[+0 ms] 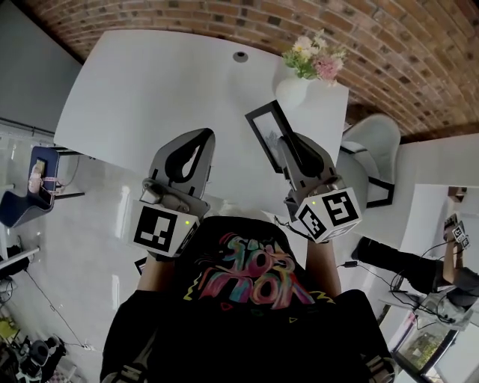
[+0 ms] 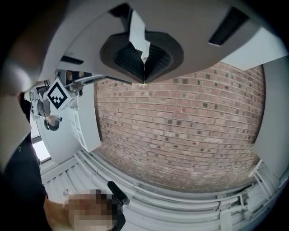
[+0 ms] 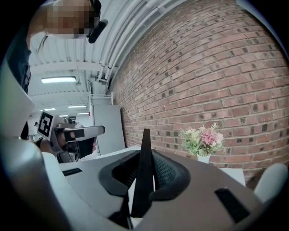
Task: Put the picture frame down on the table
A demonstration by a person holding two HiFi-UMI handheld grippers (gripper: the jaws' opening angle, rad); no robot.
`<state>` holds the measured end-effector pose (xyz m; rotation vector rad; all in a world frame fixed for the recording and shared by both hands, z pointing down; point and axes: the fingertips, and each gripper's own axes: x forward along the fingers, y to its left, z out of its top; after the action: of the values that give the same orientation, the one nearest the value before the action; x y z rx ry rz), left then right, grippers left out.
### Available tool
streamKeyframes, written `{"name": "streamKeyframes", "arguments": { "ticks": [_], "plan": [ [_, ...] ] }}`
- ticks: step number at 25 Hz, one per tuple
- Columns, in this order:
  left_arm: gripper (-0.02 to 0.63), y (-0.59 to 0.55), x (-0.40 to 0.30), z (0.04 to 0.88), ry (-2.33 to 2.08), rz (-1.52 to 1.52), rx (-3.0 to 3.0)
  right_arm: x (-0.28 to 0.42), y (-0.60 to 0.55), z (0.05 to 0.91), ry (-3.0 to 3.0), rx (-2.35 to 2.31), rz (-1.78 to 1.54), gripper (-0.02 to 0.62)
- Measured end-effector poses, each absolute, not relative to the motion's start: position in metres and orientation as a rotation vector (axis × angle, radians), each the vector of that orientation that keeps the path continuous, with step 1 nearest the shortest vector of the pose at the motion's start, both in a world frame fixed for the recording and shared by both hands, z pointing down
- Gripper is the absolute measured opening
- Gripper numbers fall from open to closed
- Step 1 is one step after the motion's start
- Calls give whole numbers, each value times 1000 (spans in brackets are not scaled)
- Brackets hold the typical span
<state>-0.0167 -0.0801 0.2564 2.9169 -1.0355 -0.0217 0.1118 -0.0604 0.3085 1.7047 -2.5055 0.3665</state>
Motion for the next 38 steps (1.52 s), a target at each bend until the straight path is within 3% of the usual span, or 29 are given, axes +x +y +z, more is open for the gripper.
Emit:
{"name": "streamKeyframes", "arguments": {
  "ticks": [14,38],
  "plan": [
    [25,-147,31,255,-917,17,2976,133,-118,313,-2525,1715,445,87],
    [25,-203,29,296,-836,47,2884,128,-173,367,-2431,1703,661,86]
  ]
}}
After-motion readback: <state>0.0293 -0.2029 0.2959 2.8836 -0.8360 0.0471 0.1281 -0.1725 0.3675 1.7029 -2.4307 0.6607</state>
